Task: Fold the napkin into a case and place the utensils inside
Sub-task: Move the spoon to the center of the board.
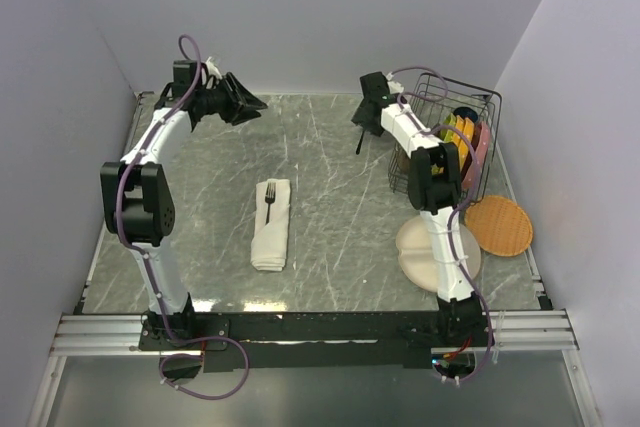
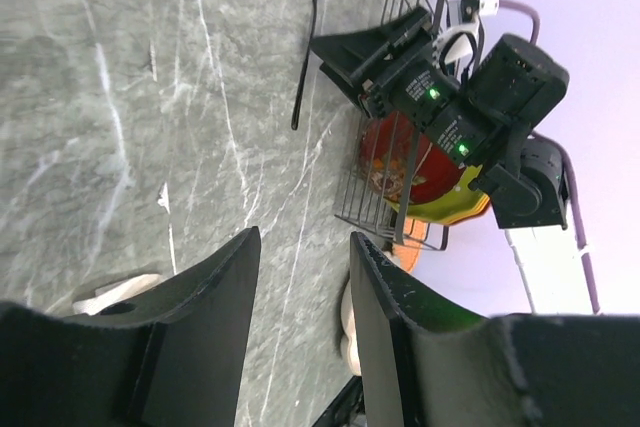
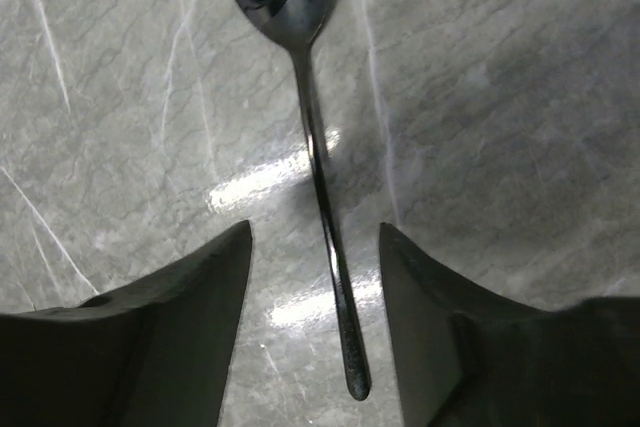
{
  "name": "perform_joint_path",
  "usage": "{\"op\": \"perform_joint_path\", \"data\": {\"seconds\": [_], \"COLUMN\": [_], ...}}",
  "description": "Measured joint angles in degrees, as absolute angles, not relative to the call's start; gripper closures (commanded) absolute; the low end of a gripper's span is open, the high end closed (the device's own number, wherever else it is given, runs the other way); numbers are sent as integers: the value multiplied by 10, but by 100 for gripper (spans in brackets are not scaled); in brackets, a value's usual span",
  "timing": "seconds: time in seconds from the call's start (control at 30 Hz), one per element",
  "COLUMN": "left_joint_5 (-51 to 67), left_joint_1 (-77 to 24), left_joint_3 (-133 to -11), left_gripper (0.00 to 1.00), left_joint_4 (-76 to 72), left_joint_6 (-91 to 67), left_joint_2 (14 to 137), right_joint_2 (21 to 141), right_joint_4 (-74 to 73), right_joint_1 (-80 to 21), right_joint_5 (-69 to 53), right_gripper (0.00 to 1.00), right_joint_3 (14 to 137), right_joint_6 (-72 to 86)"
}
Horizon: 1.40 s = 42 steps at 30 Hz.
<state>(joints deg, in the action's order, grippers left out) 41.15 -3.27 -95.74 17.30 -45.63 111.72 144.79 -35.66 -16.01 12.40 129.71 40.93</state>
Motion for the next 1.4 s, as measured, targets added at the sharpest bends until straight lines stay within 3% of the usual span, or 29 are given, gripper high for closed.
{"op": "perform_joint_path", "data": {"seconds": [0.13,0.5,0.67,0.9,1.17,1.27,1.4], "left_joint_5": [411,402,402,402,415,423,429], "left_joint_1": [-18,-4,7,36,47,49,55], "left_joint_3": [-971,-985,-977,-945,-945,-945,-945], "left_gripper": [53,53,53,53,54,54,54], "left_joint_4": [195,248,247,250,254,260,266], "left_joint_6": [-458,-446,-446,-447,-446,-446,-446], "left_joint_2": [1117,1117,1115,1112,1112,1112,1112], "right_joint_2": [1448,1466,1490,1494,1517,1519,1524], "right_joint_4": [-359,-392,-424,-429,-431,-430,-433], "right_joint_1": [-148,-140,-141,-148,-180,-187,-192], "right_joint_5": [104,74,68,59,68,70,68], "right_gripper": [63,71,69,48,47,57,53], "right_joint_3": [1297,1315,1365,1377,1416,1418,1430], "right_joint_6": [413,348,303,257,204,193,180]}}
